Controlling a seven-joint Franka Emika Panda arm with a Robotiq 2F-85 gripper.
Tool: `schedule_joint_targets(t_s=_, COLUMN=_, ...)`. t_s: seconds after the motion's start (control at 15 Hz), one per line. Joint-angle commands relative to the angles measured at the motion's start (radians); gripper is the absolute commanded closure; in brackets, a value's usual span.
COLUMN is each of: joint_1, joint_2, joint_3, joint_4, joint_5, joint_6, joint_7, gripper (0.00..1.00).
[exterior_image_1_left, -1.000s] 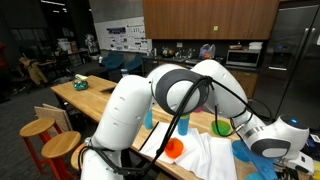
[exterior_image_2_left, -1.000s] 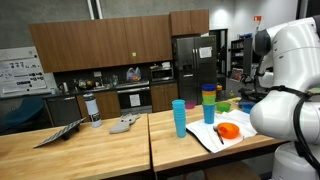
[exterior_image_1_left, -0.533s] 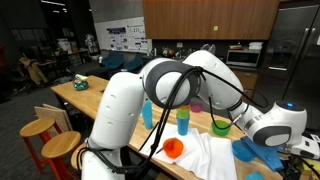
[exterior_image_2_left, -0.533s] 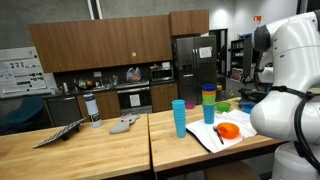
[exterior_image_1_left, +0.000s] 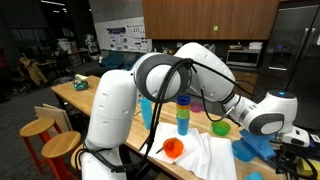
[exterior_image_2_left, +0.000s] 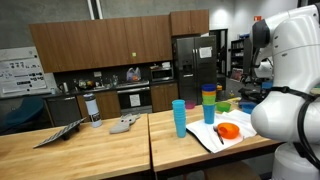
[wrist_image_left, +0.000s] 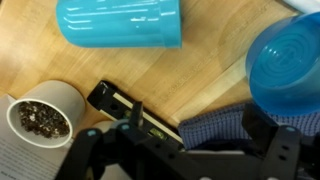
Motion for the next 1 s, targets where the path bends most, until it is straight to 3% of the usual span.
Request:
schedule_joint_targets(t_s=0.0, joint_1=0.027, joint_2=-0.057, joint_3=-0.025, joint_4=-0.08, joint_5=-0.05, joint_6=-0.034, joint_7=-0.002, gripper=0.0)
schedule_joint_targets(t_s=0.33, joint_1=0.065, joint_2=-0.175, joint_3=-0.094, joint_4=-0.296, joint_5=-0.187, joint_6=0.113, joint_7=0.058, gripper=0.0)
schedule_joint_targets(t_s=0.67, joint_1=0.082, joint_2=-0.354, joint_3=-0.204, joint_4=-0.436, joint_5=-0.422, joint_6=0.196, joint_7=0.25, gripper=0.0)
schedule_joint_targets(t_s=0.93, joint_1=0.035, joint_2=-0.45, joint_3=-0.188, joint_4=-0.51, joint_5=-0.594, joint_6=0.213, joint_7=0.358, gripper=0.0)
